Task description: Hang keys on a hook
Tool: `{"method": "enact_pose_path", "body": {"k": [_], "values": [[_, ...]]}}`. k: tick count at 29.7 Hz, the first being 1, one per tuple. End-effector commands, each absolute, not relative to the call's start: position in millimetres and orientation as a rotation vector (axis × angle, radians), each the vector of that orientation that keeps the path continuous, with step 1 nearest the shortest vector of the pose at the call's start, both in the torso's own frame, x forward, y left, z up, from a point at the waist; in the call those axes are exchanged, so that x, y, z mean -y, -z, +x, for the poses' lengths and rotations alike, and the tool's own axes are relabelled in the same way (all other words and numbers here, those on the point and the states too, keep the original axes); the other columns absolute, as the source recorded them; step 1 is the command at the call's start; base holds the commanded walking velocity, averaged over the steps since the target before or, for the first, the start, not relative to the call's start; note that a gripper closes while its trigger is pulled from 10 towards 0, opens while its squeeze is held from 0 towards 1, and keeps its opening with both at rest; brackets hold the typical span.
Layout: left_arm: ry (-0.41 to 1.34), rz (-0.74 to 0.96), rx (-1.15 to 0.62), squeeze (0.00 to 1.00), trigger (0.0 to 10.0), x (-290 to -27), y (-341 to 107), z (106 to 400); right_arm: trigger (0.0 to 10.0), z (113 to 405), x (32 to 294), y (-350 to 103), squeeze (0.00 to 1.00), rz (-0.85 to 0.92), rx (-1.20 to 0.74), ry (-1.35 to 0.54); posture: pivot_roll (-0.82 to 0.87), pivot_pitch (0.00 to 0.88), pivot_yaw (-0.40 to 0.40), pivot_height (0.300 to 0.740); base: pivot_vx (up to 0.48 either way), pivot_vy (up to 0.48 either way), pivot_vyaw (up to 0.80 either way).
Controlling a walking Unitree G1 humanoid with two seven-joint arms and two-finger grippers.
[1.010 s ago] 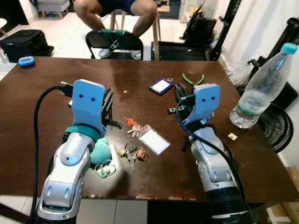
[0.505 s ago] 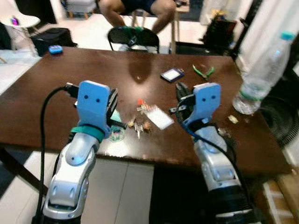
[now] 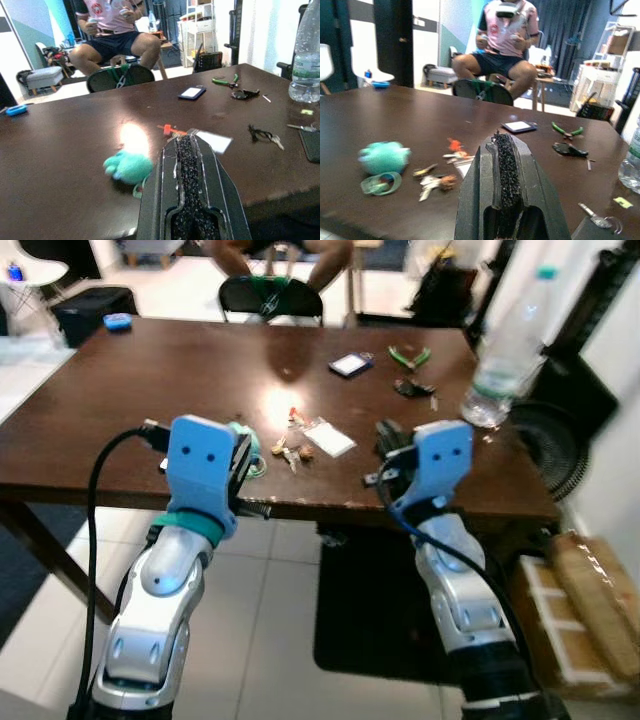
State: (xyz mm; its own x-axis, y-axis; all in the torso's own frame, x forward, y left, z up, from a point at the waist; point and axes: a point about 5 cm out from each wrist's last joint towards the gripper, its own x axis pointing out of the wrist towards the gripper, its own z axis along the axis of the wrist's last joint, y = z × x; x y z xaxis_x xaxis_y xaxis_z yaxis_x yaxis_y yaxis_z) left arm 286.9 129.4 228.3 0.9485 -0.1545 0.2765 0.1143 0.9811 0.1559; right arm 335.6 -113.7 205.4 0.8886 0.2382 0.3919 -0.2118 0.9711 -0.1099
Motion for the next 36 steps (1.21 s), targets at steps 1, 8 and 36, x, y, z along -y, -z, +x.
{"method": "enact_pose_path", "body": {"k": [1,8,36], "values": [[0.124,0.138,0.279,0.0,10.0,-131.1,-224.6,286.1,10.0,334.2,108.2,-204.1,0.0,-0.07,0.415,-0.255,-0.1,0.0,0.061,0.74,-0.364,0.0,0.0],[0.123,0.138,0.278,0.0,10.0,-130.7,-223.9,286.3,10.0,334.1,107.7,-204.1,0.0,-0.084,0.415,-0.267,-0.11,0.0,0.061,0.74,-0.351,0.0,0.0],[0.172,0.131,0.238,0.0,10.0,-109.1,-229.1,291.2,10.0,330.6,102.5,-253.1,0.0,-0.082,0.586,-0.276,-0.11,0.0,0.066,0.74,-0.011,0.0,0.75]]}}
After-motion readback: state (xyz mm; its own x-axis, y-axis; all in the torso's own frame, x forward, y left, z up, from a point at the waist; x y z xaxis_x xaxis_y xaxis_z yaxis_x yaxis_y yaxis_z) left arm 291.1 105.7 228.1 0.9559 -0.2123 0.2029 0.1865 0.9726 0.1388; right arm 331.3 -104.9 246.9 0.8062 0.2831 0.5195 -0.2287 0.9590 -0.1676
